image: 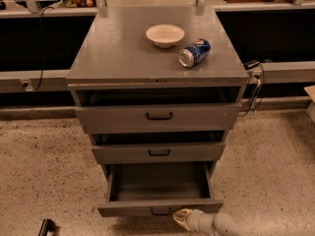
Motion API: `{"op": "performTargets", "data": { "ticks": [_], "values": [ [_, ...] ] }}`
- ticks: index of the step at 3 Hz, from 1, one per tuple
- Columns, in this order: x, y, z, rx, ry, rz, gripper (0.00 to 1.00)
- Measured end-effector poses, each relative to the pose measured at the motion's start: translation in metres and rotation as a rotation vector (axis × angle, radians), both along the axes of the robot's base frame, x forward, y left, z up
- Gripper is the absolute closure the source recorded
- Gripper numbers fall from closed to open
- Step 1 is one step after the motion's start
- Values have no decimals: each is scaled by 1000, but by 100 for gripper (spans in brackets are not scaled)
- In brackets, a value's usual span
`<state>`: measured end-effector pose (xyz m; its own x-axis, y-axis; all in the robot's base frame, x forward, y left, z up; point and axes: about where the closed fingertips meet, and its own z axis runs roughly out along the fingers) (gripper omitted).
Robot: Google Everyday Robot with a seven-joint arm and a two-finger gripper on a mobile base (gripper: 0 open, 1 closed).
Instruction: Close bottom drawer
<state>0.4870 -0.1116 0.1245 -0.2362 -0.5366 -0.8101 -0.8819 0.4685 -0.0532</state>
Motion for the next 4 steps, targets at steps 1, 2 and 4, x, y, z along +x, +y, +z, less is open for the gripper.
{"op": "performTargets", "data": {
  "ticks": [1,2,4],
  "values": [
    [38,-5,0,6,-77,-8,100],
    [38,-5,0,6,-77,-8,100],
    [73,-1,-5,10,-178,-9,100]
  ]
}}
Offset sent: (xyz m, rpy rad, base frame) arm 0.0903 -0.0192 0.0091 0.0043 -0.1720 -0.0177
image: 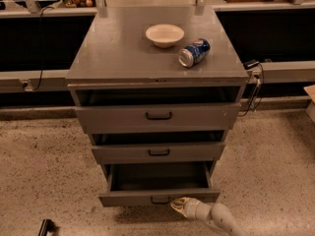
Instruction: Close bottom drawer
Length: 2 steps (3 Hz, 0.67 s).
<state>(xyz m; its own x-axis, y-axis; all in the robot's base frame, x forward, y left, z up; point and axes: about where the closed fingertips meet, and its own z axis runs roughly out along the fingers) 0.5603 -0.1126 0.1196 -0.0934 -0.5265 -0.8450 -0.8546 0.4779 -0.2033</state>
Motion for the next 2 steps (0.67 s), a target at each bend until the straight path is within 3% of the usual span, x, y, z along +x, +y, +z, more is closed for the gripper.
{"op": "performTargets", "data": {
  "ticks": [2],
  "values": [
    [54,-1,1,-30,-149,-9,100]
  ]
}}
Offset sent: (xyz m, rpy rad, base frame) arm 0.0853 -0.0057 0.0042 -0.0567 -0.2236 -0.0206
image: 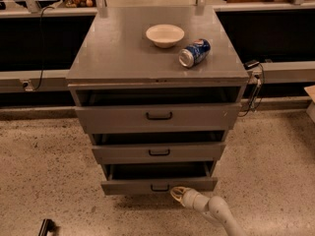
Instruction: Close bottom drawer
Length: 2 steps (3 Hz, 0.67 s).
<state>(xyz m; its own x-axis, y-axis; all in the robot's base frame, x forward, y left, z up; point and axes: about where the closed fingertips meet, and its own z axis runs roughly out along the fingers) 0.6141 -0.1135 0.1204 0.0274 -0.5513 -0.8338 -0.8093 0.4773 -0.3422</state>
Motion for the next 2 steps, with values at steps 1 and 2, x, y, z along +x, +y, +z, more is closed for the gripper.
{"op": "performTargets", "data": {
  "ticks": [1,2],
  "values": [
    [26,-2,6,8,-42,-15,100],
    [48,-5,10,27,-60,-19,100]
  ]
}}
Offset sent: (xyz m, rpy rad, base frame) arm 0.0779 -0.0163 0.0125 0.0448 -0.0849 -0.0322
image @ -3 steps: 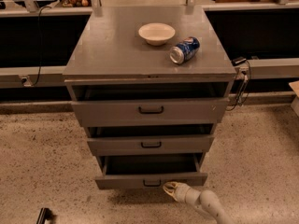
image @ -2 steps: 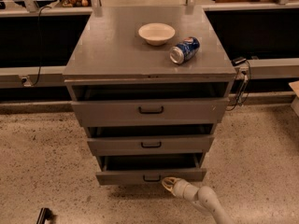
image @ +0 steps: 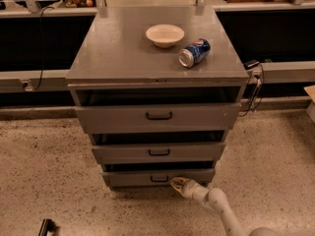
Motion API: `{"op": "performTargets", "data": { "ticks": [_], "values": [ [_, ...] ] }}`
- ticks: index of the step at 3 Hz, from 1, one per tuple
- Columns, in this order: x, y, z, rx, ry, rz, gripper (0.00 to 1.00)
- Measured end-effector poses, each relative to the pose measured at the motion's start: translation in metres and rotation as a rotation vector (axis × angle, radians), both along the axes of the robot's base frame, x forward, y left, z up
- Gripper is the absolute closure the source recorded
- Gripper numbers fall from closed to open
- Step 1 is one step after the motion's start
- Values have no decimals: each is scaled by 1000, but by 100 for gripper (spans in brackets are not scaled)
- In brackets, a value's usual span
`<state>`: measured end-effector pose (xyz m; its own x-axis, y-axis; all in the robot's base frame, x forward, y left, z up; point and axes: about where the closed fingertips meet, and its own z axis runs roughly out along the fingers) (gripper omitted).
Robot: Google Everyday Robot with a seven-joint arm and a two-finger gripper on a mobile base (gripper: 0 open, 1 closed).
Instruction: Close bottom drawer
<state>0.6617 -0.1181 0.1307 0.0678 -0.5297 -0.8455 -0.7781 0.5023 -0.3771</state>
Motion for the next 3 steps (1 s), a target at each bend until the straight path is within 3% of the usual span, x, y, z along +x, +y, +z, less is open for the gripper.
{"op": "performTargets", "data": {
  "ticks": [1,2,3],
  "values": [
    [9,-2,4,38,17,23,100],
    [-4,0,11,94,69,98,100],
    [-36,1,12,159,164,181,100]
  ]
}}
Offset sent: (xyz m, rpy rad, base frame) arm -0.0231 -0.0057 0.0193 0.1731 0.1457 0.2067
